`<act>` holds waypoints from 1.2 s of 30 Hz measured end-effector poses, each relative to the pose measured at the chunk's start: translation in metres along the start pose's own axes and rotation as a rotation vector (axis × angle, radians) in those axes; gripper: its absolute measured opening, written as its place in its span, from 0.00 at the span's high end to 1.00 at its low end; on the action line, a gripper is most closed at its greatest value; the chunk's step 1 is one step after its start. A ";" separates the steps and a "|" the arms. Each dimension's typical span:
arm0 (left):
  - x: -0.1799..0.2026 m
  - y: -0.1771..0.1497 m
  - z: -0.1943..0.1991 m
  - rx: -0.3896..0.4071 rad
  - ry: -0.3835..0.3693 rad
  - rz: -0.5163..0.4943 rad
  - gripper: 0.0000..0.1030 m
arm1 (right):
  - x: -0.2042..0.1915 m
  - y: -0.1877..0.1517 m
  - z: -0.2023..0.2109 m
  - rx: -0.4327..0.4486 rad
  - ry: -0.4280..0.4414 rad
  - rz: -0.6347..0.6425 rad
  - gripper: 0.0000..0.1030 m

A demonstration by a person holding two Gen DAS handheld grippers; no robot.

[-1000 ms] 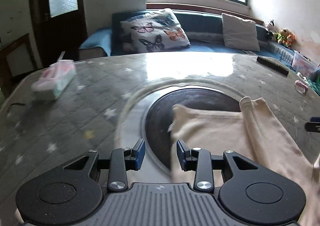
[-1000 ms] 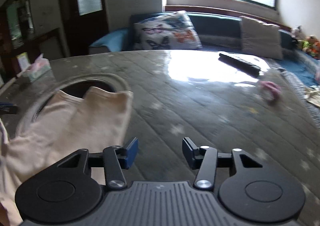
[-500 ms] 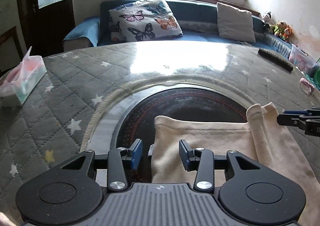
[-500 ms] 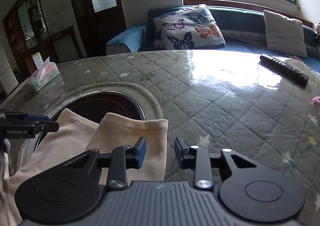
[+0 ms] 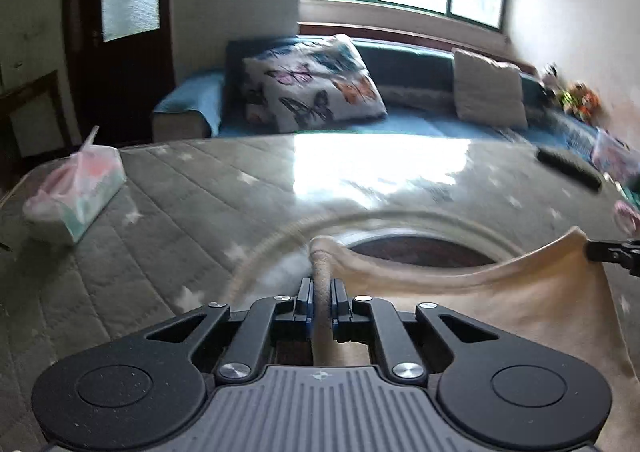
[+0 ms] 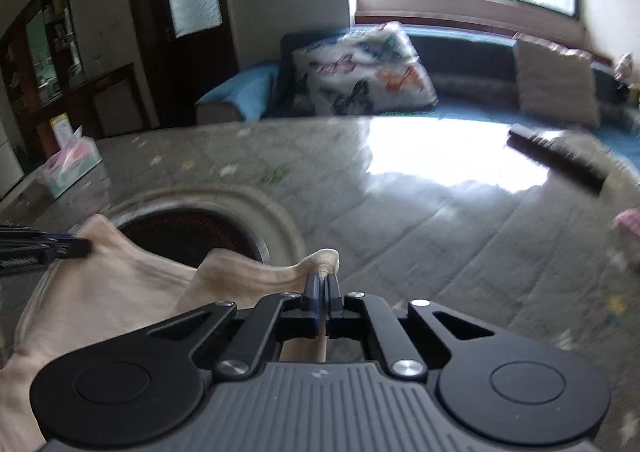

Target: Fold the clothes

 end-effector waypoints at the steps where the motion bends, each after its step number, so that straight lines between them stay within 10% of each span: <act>1: -0.004 0.003 -0.003 0.000 0.006 0.008 0.91 | 0.003 0.004 -0.001 0.010 -0.014 -0.001 0.98; 12: -0.014 -0.003 -0.030 -0.070 0.042 -0.002 0.87 | -0.002 0.011 -0.038 -0.073 -0.041 0.056 0.94; 23: -0.008 -0.021 0.051 -0.007 0.005 -0.082 0.50 | -0.024 0.011 0.035 -0.042 -0.005 0.124 0.76; 36: 0.053 -0.114 0.122 0.000 -0.148 -0.327 0.42 | -0.095 -0.069 0.105 -0.083 0.142 0.320 0.45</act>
Point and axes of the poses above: each gripper's, at about its wrist camera, not at the fingertips, and z roughly against the way its jaws point, x to its right, y to its top, the point moved 1 cm from there along -z, roughly the way its jaws point, and after that the axes turned 6 degrees about z, right-handed, at the moved point
